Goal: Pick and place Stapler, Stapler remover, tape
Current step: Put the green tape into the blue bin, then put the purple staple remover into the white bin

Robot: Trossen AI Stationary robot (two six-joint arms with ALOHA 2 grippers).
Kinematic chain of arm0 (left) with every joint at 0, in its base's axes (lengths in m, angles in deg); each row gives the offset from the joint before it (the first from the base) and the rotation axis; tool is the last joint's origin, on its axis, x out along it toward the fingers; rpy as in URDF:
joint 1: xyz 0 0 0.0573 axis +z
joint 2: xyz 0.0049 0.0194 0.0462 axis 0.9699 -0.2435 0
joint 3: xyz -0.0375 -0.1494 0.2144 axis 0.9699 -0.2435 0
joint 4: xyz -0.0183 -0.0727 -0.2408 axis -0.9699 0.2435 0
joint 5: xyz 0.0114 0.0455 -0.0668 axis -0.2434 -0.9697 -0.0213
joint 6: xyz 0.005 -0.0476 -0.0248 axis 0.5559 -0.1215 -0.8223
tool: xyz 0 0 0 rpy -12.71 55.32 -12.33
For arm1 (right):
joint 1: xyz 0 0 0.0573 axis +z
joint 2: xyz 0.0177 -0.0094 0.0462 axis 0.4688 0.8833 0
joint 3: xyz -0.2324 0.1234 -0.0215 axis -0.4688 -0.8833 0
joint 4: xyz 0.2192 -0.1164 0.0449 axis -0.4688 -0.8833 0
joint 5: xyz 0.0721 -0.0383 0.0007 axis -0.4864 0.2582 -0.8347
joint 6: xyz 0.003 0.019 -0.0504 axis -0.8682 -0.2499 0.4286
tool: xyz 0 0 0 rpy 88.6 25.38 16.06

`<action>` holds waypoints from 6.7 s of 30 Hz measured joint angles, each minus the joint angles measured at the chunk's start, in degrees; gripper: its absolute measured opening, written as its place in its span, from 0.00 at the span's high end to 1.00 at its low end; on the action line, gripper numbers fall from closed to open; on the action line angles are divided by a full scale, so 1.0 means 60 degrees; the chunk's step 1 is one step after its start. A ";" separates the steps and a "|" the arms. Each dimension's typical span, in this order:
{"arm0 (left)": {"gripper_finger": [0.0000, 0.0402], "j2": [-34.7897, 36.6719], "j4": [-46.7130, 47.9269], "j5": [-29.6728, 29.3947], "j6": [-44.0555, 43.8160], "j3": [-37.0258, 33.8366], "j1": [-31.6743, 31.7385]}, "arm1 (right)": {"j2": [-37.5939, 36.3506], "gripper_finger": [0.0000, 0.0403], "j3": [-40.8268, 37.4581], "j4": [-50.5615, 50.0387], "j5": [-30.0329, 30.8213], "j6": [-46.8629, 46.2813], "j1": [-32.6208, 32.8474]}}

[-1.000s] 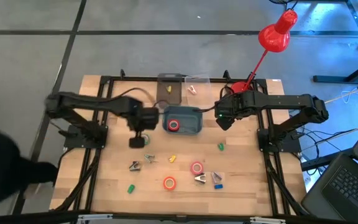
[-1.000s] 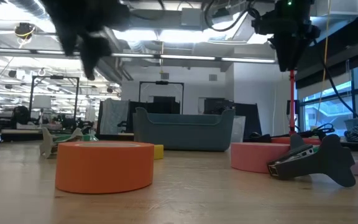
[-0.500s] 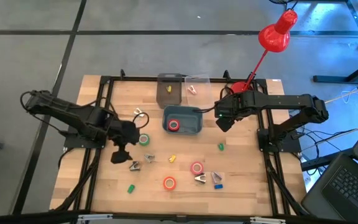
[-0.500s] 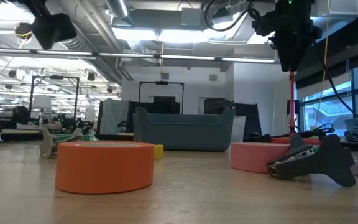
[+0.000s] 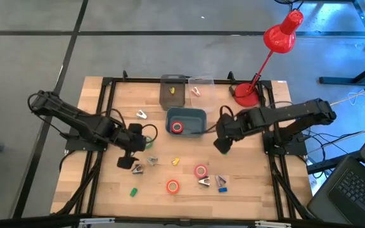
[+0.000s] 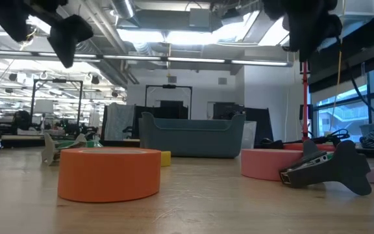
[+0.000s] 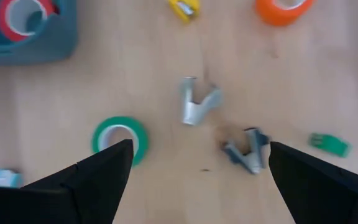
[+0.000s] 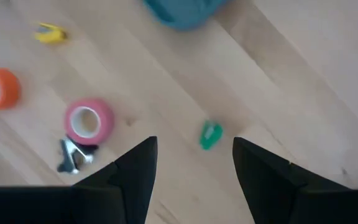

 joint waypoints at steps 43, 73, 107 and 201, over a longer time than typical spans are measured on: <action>0.55 -0.1815 -0.5102 -0.1305 0.2264 -0.3999 0.1165 | 0.0000 0.47 0.0000 -0.0977 0.2004 -0.0443 0.0074; 0.92 -0.0948 -0.1191 -0.1120 0.5765 0.2316 0.3412 | 0.0000 0.47 0.0000 -0.1007 0.2069 0.0494 -0.0862; 0.92 -0.8394 -0.1173 0.2072 0.8908 0.6686 0.5322 | -0.3323 0.47 0.0200 -0.2824 0.6081 -0.3046 -0.1009; 0.41 0.1701 -0.0801 0.4697 -0.1173 -0.1562 0.5875 | -0.3289 0.47 -0.1028 -0.1110 0.2773 -0.2542 0.0048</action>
